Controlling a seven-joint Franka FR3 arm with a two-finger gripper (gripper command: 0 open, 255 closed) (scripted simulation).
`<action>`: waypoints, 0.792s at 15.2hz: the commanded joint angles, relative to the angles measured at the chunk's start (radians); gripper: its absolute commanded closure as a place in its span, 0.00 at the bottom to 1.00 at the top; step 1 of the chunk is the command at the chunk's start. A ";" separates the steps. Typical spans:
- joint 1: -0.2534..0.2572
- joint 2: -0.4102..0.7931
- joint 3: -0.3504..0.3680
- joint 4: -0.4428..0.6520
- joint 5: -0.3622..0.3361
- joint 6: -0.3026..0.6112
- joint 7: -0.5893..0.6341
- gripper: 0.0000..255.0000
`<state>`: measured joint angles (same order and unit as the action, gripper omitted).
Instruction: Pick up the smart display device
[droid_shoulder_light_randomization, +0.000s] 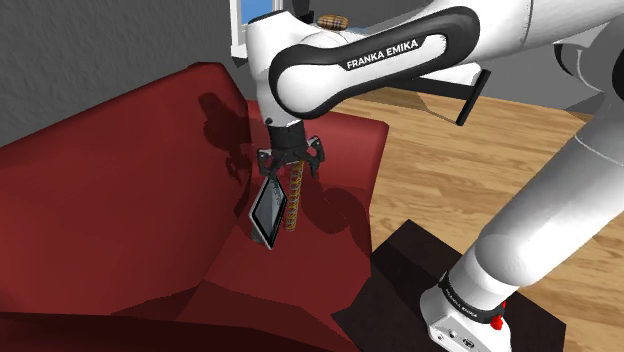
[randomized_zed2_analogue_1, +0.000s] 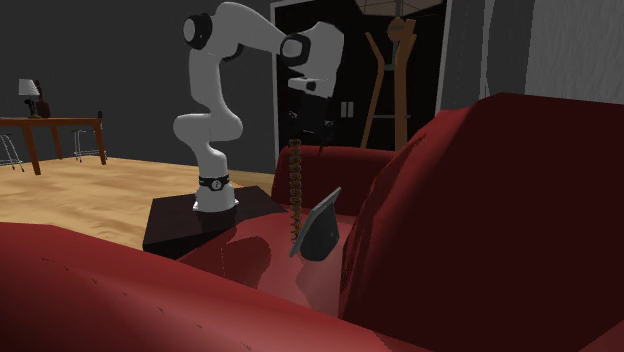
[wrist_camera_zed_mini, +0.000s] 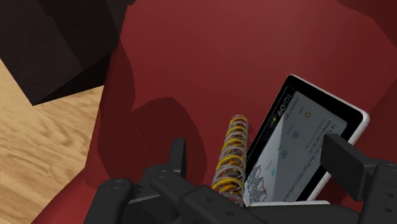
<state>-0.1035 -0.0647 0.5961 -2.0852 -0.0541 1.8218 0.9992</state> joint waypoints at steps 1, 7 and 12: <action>0.007 0.113 0.024 0.065 -0.060 -0.007 0.124 0.00; 0.107 0.450 -0.005 0.315 -0.215 -0.083 0.416 0.00; 0.167 0.599 -0.048 0.434 -0.260 -0.108 0.511 0.00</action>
<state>0.0619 0.5245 0.5524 -1.6482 -0.3098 1.7055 1.5021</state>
